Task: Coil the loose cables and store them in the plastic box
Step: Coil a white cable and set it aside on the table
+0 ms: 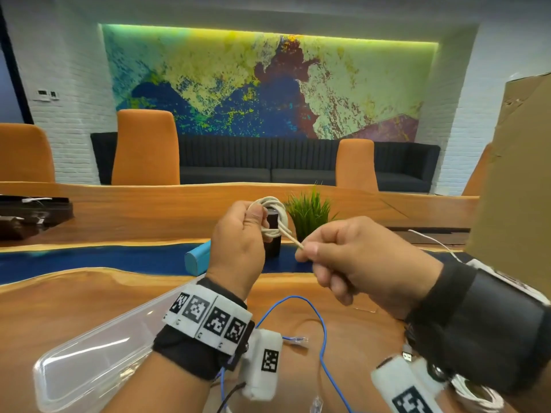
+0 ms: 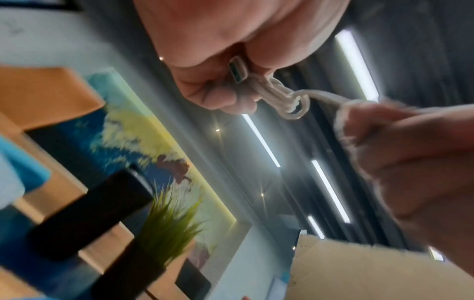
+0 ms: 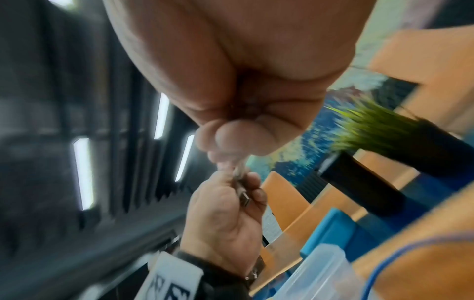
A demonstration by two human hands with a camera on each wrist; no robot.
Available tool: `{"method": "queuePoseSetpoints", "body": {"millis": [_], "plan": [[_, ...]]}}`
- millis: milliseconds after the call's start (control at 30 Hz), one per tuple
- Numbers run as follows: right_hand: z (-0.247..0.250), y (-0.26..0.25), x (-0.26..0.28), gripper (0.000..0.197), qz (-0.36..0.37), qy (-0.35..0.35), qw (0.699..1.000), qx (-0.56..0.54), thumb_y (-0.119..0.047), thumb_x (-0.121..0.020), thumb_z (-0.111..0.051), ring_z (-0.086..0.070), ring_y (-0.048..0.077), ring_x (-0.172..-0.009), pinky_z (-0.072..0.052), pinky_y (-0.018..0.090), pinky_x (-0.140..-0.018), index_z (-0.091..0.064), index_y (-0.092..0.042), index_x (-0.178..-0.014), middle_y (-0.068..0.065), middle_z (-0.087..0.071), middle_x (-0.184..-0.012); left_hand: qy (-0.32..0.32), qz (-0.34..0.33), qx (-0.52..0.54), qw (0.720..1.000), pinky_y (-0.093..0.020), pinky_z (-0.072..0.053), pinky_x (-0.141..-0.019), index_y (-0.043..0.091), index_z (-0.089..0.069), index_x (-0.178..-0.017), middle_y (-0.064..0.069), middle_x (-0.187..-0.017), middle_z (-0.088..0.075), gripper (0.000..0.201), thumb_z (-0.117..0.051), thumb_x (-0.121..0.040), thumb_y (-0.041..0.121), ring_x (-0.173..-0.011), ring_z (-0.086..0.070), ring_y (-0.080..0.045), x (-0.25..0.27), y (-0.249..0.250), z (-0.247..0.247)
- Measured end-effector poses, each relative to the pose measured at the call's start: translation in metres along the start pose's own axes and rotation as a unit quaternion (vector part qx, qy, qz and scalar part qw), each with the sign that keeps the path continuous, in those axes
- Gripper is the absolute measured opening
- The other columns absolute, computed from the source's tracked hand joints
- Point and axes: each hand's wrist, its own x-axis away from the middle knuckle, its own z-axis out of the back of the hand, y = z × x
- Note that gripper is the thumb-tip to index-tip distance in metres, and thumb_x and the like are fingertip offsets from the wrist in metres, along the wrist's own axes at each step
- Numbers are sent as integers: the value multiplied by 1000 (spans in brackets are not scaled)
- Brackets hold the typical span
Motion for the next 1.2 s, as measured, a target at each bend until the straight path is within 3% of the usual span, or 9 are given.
{"method": "queuePoseSetpoints", "body": {"millis": [100,200,333,467,567,667,800,933,1200], "plan": [[-1,-4,2,16,18,-36,992,118,-18,-98,-55,-51,13,-46,-43,26,-45,-68,-13,-90,3,-61,-60,-27,108,122,986,-33,-44,-57,17,-59,-81,0,-73,-60,32,-42,-103,32,-63,-51,-12,2,9,-2],[2,1,-6,14,32,-36,973,227,-22,-96,-60,-58,5,-59,-52,27,-59,-69,-17,-87,-4,-66,-69,-77,230,279,929,-25,-37,-57,16,-60,-85,5,-66,-55,29,-42,-105,27,-60,-47,-8,7,26,-6],[4,12,-16,13,131,64,912,385,-27,-93,-61,-57,13,-78,-50,37,-74,-70,-20,-87,-4,-62,-82,-117,308,380,864,-25,-39,-58,17,-61,-89,4,-68,-57,26,-44,-103,31,-67,-51,-13,8,34,-10],[-2,30,-22,18,244,196,863,397,-26,-92,-52,-52,23,-68,-47,44,-63,-60,-14,-81,0,-59,-73,-132,328,411,840,-24,-45,-57,17,-65,-92,3,-75,-65,24,-48,-101,32,-74,-61,-15,4,38,-2],[2,33,-29,16,251,267,874,319,-21,-93,-56,-57,21,-66,-50,44,-63,-65,-17,-81,-1,-62,-70,-132,310,415,845,-21,-50,-53,12,-67,-95,-1,-82,-69,23,-51,-100,28,-78,-63,-17,5,40,-1],[2,28,-33,12,220,238,928,181,-17,-92,-61,-67,19,-74,-58,44,-67,-70,-21,-86,-3,-70,-77,-129,281,401,863,-24,-54,-60,8,-67,-97,-6,-86,-74,23,-52,-99,25,-76,-67,-17,8,39,-7],[-7,16,-31,14,190,214,958,-29,-7,-96,-57,-72,29,-82,-62,38,-70,-72,-8,-96,10,-75,-85,-108,216,334,911,-26,-54,-66,8,-67,-99,-14,-95,-73,23,-51,-101,23,-84,-67,-22,11,38,-15],[-14,10,-30,19,133,183,941,-252,-10,-97,-51,-70,31,-88,-60,36,-77,-68,-2,-102,20,-73,-97,-77,169,307,933,-25,-53,-66,14,-68,-90,-12,-93,-74,20,-52,-101,21,-80,-66,-18,15,40,-19],[-21,17,-38,27,63,137,910,-385,-21,-97,-46,-56,13,-73,-36,30,-68,-69,-12,-107,6,-71,-96,-72,203,322,922,-22,-51,-57,11,-66,-99,0,-80,-72,15,-54,-100,20,-61,-61,-5,14,38,-20]]}}
